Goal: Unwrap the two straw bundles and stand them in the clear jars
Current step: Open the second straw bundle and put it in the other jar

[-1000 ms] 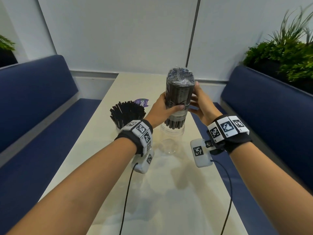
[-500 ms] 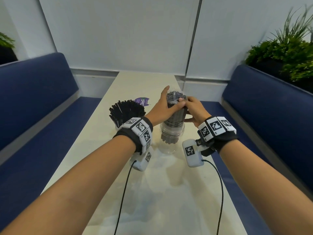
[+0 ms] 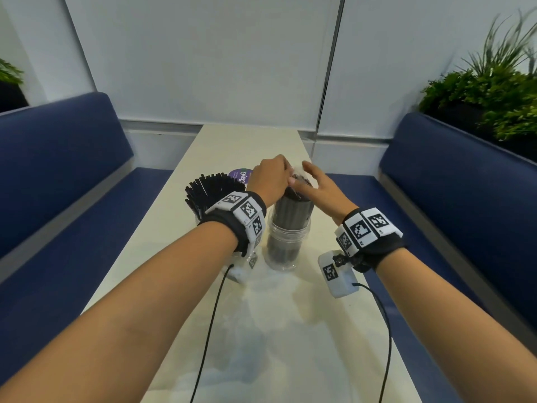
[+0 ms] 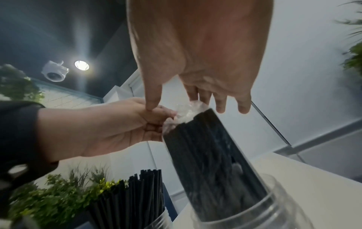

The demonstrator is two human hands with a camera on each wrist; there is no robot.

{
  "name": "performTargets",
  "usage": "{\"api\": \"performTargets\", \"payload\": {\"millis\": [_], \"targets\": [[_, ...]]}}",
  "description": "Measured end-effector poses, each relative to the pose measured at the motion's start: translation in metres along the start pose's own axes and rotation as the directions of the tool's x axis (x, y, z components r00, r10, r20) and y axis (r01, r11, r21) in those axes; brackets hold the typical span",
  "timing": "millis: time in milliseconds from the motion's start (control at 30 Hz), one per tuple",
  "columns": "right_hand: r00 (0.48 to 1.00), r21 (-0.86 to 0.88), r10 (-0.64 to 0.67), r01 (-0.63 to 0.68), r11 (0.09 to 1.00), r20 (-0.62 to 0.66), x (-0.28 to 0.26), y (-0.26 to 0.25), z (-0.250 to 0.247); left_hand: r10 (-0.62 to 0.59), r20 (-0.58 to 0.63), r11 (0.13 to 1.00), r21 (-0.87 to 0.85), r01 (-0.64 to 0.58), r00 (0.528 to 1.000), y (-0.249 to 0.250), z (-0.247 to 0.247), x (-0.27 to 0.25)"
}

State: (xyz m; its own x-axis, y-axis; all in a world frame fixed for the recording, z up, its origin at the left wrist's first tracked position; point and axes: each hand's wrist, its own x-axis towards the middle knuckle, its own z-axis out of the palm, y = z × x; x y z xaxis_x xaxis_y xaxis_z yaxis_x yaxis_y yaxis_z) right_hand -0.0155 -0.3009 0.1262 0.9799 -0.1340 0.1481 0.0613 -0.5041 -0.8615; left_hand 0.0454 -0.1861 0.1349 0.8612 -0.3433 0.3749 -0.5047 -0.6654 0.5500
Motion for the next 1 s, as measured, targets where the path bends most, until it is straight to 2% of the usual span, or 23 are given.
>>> {"api": "performTargets", "payload": {"millis": [67, 133, 267, 367, 433, 567, 633, 667, 733, 833, 1000], "targets": [[0.997, 0.019, -0.038, 0.037, 0.999, 0.073, -0.003, 0.000, 0.002, -0.036, -0.015, 0.999, -0.039, 0.036, 0.999, 0.002, -0.003, 0.002], [0.990, 0.014, -0.116, 0.115, 0.993, 0.078, -0.001, 0.003, 0.007, -0.048, -0.019, 0.998, -0.042, 0.047, 0.999, 0.004, -0.006, 0.005], [0.995, -0.025, -0.061, 0.059, 0.998, -0.078, 0.007, 0.014, 0.013, -0.049, 0.009, 0.992, -0.117, 0.049, 0.999, 0.001, -0.007, 0.006], [0.970, -0.032, -0.039, 0.032, 0.999, -0.242, 0.016, 0.016, 0.009, -0.045, 0.046, 0.939, -0.338, 0.057, 0.998, -0.003, -0.001, 0.001], [0.950, -0.048, -0.038, 0.025, 0.999, -0.311, 0.020, 0.015, 0.008, -0.055, 0.076, 0.901, -0.425, 0.083, 0.996, -0.001, 0.002, -0.003], [0.910, -0.051, -0.070, 0.054, 0.997, -0.408, 0.026, 0.008, 0.011, -0.073, 0.103, 0.888, -0.445, 0.112, 0.992, -0.002, 0.006, -0.008], [0.894, -0.044, -0.090, 0.078, 0.996, -0.440, 0.029, 0.003, 0.011, -0.028, 0.204, 0.866, -0.484, 0.125, 0.979, -0.004, 0.008, -0.012], [0.897, -0.023, -0.092, 0.091, 0.996, -0.433, 0.031, 0.001, 0.012, 0.027, 0.259, 0.855, -0.507, 0.112, 0.965, -0.005, 0.009, -0.015], [0.925, 0.065, -0.088, 0.120, 0.991, -0.369, 0.032, -0.004, 0.012, 0.080, 0.276, 0.874, -0.482, 0.065, 0.958, -0.009, 0.013, -0.015], [0.954, 0.187, -0.098, 0.155, 0.970, -0.283, 0.029, -0.005, 0.009, 0.014, 0.222, 0.941, -0.332, 0.062, 0.975, -0.012, 0.017, -0.013], [0.980, 0.268, -0.092, 0.138, 0.954, -0.177, 0.018, 0.001, 0.006, -0.001, 0.161, 0.964, -0.263, 0.044, 0.987, -0.010, 0.009, -0.004]]}}
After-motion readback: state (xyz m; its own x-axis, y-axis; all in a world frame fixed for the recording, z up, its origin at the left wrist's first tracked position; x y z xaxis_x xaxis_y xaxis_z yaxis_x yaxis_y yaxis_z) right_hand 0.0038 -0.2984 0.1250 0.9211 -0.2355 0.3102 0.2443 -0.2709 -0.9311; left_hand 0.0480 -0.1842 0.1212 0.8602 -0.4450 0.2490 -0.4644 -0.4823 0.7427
